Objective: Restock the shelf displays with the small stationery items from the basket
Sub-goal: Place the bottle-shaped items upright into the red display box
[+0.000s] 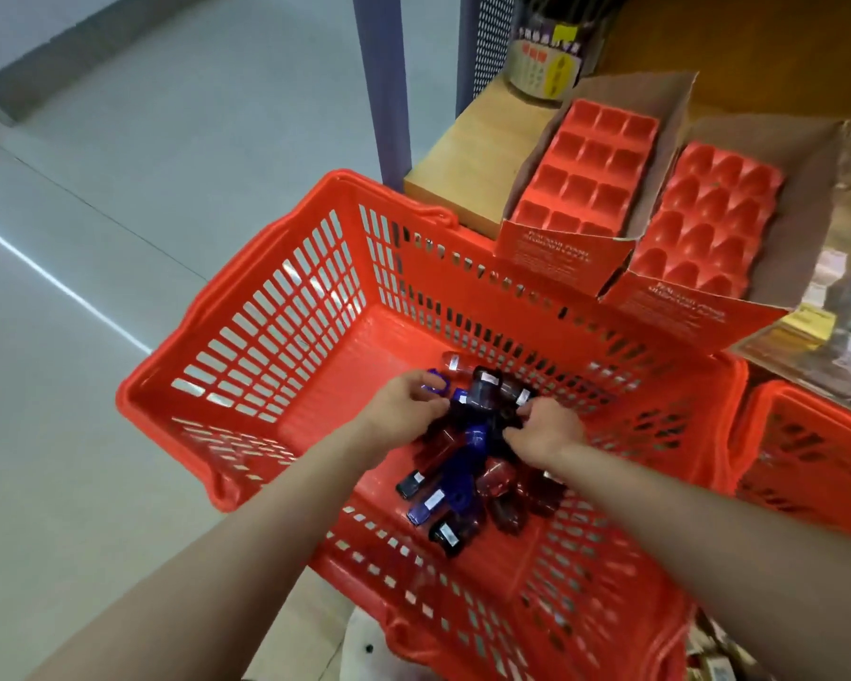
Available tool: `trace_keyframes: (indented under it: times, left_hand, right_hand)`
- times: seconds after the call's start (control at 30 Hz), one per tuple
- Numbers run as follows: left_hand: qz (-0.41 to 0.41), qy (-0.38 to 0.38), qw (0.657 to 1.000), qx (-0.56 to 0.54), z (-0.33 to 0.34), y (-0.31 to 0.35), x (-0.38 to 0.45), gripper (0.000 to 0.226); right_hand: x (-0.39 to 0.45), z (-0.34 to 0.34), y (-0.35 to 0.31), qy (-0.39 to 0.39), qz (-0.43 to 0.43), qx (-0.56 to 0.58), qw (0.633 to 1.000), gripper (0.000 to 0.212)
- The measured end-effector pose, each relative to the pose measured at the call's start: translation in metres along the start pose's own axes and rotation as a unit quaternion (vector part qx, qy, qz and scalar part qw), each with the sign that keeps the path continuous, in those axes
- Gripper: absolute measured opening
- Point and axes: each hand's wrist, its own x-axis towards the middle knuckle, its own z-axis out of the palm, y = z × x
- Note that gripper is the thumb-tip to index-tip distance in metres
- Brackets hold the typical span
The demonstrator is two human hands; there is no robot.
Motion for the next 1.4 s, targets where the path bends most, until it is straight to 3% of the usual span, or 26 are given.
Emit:
trace_keyframes:
  times: [0.13, 0.27, 0.4, 0.43, 0.5, 0.57, 0.63, 0.73, 0.8, 0.87, 0.97, 1.07, 1.13, 1.3, 1.4]
  left_hand:
    - [-0.017, 0.021, 0.999, 0.020, 0.001, -0.002, 0.002, 0.024]
    - [-0.014, -0.007, 0.998, 0.060, 0.002, 0.000, 0.002, 0.028]
    - [-0.036, -0.088, 0.992, -0.082, 0.004, 0.010, 0.000, 0.029]
    - [-0.031, -0.089, 0.988, -0.125, 0.005, 0.012, 0.001, 0.025]
    - [-0.022, -0.012, 0.985, -0.173, 0.003, 0.013, 0.006, 0.020]
    - [-0.038, 0.107, 0.975, -0.192, -0.007, 0.011, 0.012, 0.016]
    - [-0.053, 0.183, 0.958, -0.213, -0.019, 0.010, 0.017, 0.022]
    - [-0.055, 0.221, 0.945, -0.237, -0.029, 0.008, 0.022, 0.032]
    - [-0.043, 0.216, 0.940, -0.260, -0.030, 0.010, 0.020, 0.026]
    - [-0.035, 0.208, 0.938, -0.276, -0.031, 0.012, 0.019, 0.018]
    - [-0.045, 0.198, 0.936, -0.287, -0.032, 0.012, 0.016, 0.024]
    - [-0.059, 0.190, 0.937, -0.288, -0.031, 0.017, 0.011, 0.029]
    - [-0.061, 0.194, 0.932, -0.299, -0.032, 0.018, 0.010, 0.029]
    - [-0.069, 0.199, 0.926, -0.312, -0.035, 0.017, 0.010, 0.032]
    - [-0.069, 0.182, 0.933, -0.302, -0.035, 0.018, 0.009, 0.047]
  right_hand:
    - [0.000, 0.015, -0.006, -0.011, 0.005, 0.054, 0.998, 0.064]
    - [-0.004, 0.028, -0.015, 0.023, 0.008, 0.149, 0.989, 0.063]
    - [-0.013, 0.032, -0.027, 0.013, -0.143, 0.264, 0.954, 0.054]
    - [-0.014, 0.031, -0.033, -0.006, -0.174, 0.283, 0.943, 0.056]
    - [-0.013, 0.028, -0.041, -0.041, -0.213, 0.307, 0.926, 0.062]
    - [-0.008, 0.026, -0.044, -0.044, -0.254, 0.238, 0.936, 0.056]
    - [0.001, 0.029, -0.042, -0.046, -0.296, 0.092, 0.950, 0.049]
    - [0.009, 0.044, -0.046, -0.055, -0.362, -0.115, 0.923, 0.052]
    - [0.013, 0.058, -0.052, -0.033, -0.400, -0.197, 0.895, 0.059]
    - [0.016, 0.070, -0.056, 0.011, -0.414, -0.219, 0.884, 0.055]
    - [0.021, 0.076, -0.054, 0.054, -0.393, -0.229, 0.889, 0.042]
    - [0.026, 0.064, -0.046, 0.012, -0.356, -0.172, 0.919, 0.032]
    - [0.022, 0.055, -0.040, -0.024, -0.360, -0.124, 0.924, 0.036]
    - [0.006, 0.051, -0.030, -0.036, -0.439, -0.248, 0.863, 0.053]
    - [-0.002, 0.058, -0.034, -0.026, -0.427, -0.321, 0.845, 0.052]
